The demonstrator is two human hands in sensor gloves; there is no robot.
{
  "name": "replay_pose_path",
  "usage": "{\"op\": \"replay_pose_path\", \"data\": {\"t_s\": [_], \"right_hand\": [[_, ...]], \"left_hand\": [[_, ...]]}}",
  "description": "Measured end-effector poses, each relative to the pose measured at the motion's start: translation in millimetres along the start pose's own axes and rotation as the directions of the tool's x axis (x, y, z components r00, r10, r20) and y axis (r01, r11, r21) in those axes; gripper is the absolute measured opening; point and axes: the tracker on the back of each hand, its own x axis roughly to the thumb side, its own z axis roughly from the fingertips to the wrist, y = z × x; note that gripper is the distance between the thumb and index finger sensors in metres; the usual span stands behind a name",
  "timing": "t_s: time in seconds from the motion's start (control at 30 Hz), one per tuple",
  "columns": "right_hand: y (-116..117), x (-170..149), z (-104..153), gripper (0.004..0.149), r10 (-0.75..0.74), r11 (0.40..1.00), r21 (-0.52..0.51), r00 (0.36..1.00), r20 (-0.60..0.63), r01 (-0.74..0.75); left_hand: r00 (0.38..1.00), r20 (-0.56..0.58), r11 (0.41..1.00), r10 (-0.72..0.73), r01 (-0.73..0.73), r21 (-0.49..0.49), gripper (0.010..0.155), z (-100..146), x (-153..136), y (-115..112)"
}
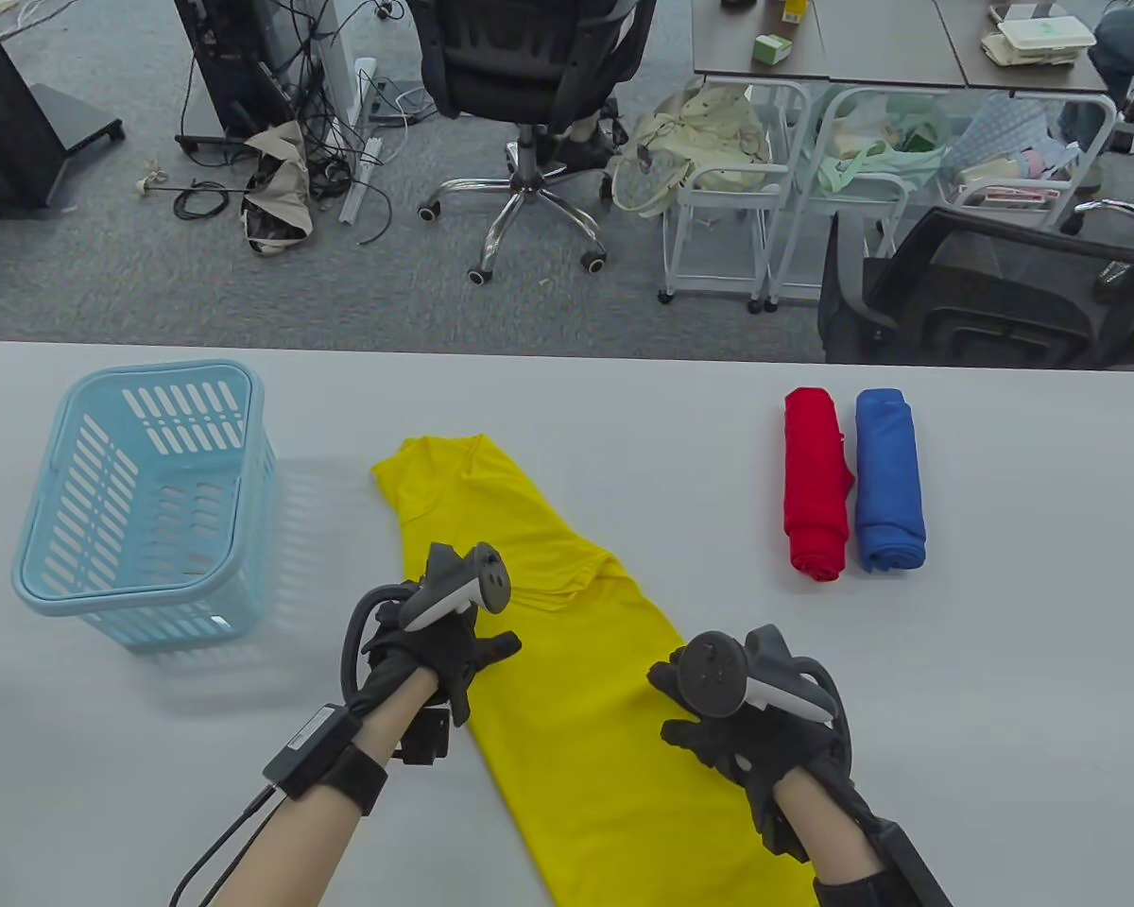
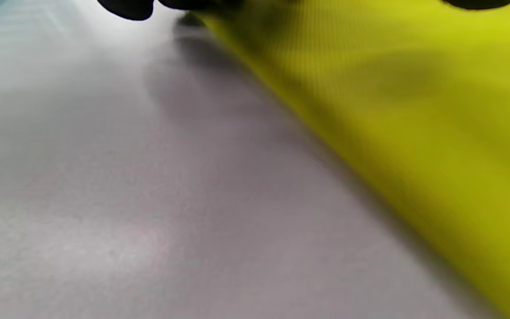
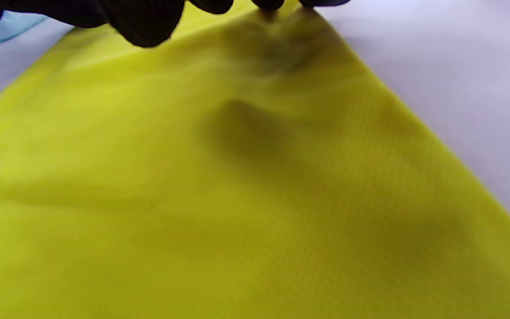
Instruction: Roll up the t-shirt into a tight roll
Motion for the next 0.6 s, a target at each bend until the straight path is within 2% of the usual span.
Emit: {"op": "replay_pose_path", "data": {"t_s": [0.03, 0.07, 0.1, 0.13, 0.17, 0.2, 0.23, 0.3, 0.37, 0.4, 0.43, 0.5, 0.6], "right_hand": [[5.5, 3.0, -3.1, 0.069, 0.031, 0.999, 0.022, 1.0, -0.006, -0.031], [10.2, 7.0, -5.4, 0.071, 0.071, 0.997, 0.042, 0.997, -0.016, -0.071], [11.2, 10.9, -5.3, 0.074, 0.094, 0.995, 0.034, 0.995, -0.018, -0.093], [11.2, 17.4, -5.6, 0.074, 0.103, 0.994, 0.038, 0.995, 0.008, -0.103], [9.7, 26.0, -3.5, 0.073, 0.08, 0.996, 0.039, 0.995, 0.053, -0.082], [8.5, 32.8, -0.5, 0.072, 0.064, 0.997, 0.026, 0.994, 0.085, -0.066], [6.9, 39.2, 2.2, 0.071, 0.074, 0.997, 0.001, 0.989, 0.124, -0.075], [6.6, 46.0, 3.9, 0.07, 0.112, 0.994, -0.024, 0.983, 0.144, -0.11], [11.3, 47.9, -1.3, 0.071, 0.141, 0.99, -0.031, 0.983, 0.114, -0.139], [16.8, 48.3, -6.7, 0.07, 0.162, 0.986, 0.009, 0.981, 0.105, -0.164], [17.2, 51.7, -4.4, 0.071, 0.178, 0.983, 0.019, 0.977, 0.116, -0.181], [12.4, 57.1, -0.5, 0.067, 0.22, 0.976, -0.025, 0.969, 0.11, -0.218], [5.9, 60.4, 4.1, 0.06, 0.187, 0.982, -0.045, 0.971, 0.152, -0.182]], "left_hand": [[0.98, -0.081, 0.979, -0.182, 0.188, 0.076, 0.096, -5.4, 3.0, 1.8], [0.97, -0.112, 0.962, -0.218, 0.232, 0.141, 0.093, -8.8, 1.4, 9.9], [0.974, -0.153, 0.97, -0.168, 0.191, 0.148, 0.091, -8.7, 0.4, 15.6], [0.967, -0.219, 0.964, -0.129, 0.174, 0.201, 0.087, -4.5, -0.7, 24.7], [0.945, -0.276, 0.93, -0.175, 0.251, 0.269, 0.084, 0.0, -1.5, 28.7], [0.924, -0.303, 0.9, -0.233, 0.323, 0.291, 0.084, 5.3, -2.5, 30.6], [0.927, -0.271, 0.89, -0.258, 0.337, 0.307, 0.085, 12.6, -4.1, 29.0], [0.982, -0.114, 0.949, -0.147, 0.173, 0.262, 0.086, 20.0, -6.6, 18.4], [0.996, 0.088, 0.993, 0.031, -0.04, 0.107, 0.087, 19.6, -6.4, -1.6], [0.986, 0.142, 0.996, 0.089, -0.091, 0.011, 0.086, 16.1, -4.6, -18.1], [0.988, 0.145, 0.998, 0.056, -0.051, -0.037, 0.089, 12.4, -2.1, -32.7], [0.987, 0.151, 0.998, -0.06, 0.056, 0.029, 0.087, 14.0, -4.7, -43.6], [0.981, 0.192, 1.0, 0.007, -0.002, -0.027, 0.087, 25.9, -7.8, -51.8]]}}
